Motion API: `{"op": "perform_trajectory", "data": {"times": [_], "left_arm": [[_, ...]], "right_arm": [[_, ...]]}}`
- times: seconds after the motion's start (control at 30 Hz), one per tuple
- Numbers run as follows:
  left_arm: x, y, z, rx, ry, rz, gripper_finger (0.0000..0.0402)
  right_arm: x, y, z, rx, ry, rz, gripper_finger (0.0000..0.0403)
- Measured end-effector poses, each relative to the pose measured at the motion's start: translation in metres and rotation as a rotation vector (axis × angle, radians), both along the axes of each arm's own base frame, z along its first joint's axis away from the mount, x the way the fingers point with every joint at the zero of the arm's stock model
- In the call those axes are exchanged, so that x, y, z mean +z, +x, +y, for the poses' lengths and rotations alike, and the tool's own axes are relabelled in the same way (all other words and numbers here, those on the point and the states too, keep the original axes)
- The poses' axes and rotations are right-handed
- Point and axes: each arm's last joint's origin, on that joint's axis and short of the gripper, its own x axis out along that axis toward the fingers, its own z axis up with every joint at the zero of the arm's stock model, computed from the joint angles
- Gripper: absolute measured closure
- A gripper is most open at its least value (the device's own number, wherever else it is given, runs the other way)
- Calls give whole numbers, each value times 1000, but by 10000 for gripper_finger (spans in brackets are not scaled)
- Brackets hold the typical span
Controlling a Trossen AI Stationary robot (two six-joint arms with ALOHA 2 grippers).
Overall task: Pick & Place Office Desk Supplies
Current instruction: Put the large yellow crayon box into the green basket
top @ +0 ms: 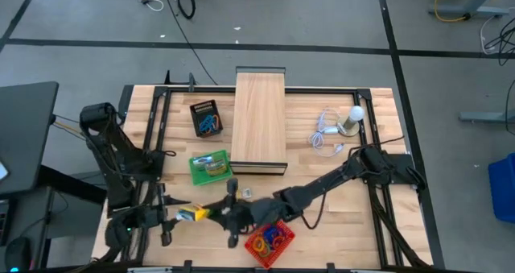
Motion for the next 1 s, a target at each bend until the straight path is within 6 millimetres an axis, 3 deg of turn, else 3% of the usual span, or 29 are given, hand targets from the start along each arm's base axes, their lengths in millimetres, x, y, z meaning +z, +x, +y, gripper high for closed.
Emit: {"op": "perform_trajectory", "data": {"times": [0.17,0.3,0.43,0.53,0.63,0.8,1.0], "left_arm": [[1,16,7,69,37,12,207],[13,23,7,52,51,22,201],[46,18,1,-105,31,-29,208],[70,14,0,-308,26,-172,220],[82,15,0,-461,60,-313,232],[75,46,12,-430,78,-284,247],[60,87,35,-417,31,-195,248]], "right_arm": [[-9,3,-21,68,52,-119,319],[-7,-7,-29,80,64,-157,319],[-8,-19,-29,93,65,-174,319],[-4,-34,-24,115,49,-214,319],[-8,-49,-19,141,12,-231,319],[1,-78,-12,151,14,-277,319],[-8,-103,-9,146,0,-251,319]]}}
